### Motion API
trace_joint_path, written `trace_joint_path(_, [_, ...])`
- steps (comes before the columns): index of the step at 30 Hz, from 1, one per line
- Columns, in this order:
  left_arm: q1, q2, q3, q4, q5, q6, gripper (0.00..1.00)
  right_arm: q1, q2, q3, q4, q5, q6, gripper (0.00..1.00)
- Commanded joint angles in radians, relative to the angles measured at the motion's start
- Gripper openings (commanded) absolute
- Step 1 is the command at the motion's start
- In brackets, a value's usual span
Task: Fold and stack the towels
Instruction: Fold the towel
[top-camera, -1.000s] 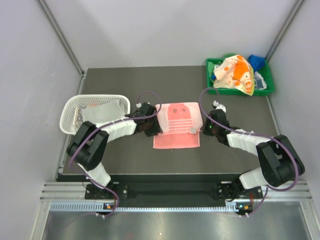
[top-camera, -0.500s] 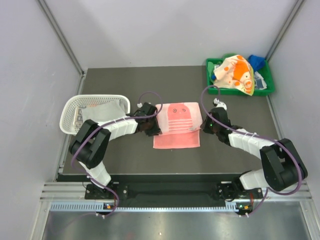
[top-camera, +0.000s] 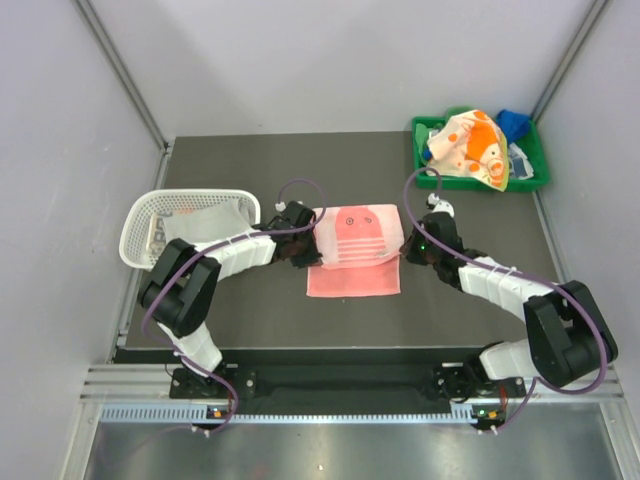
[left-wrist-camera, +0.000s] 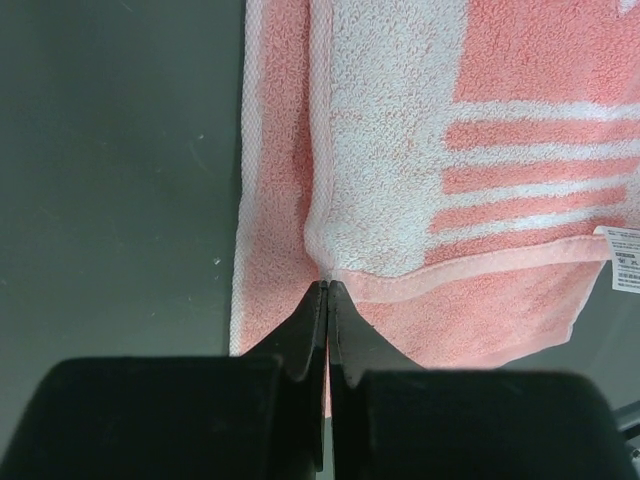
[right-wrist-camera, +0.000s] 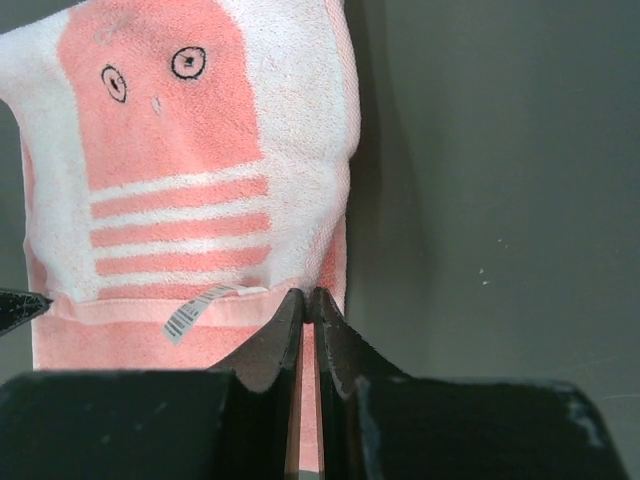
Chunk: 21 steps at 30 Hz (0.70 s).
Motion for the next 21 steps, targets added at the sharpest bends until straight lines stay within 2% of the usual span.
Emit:
trace_joint_path(1, [-0.005, 0.013, 0.038, -0.002, -0.008, 0.016, 0.00, 0.013, -0.027, 0.041, 0.011, -0.010, -0.013, 0.02])
trace_joint_path(4, [-0.003, 0.017, 0.032, -0.005, -0.010, 0.015, 0.01, 0.013, -0.026, 0.040, 0.014, -0.010, -0.013, 0.02])
trace_joint_path(21, [-0.005, 0.020, 0.032, -0.001, -0.005, 0.010, 0.27, 0.013, -0.027, 0.031, 0.020, -0.013, -0.009, 0.02])
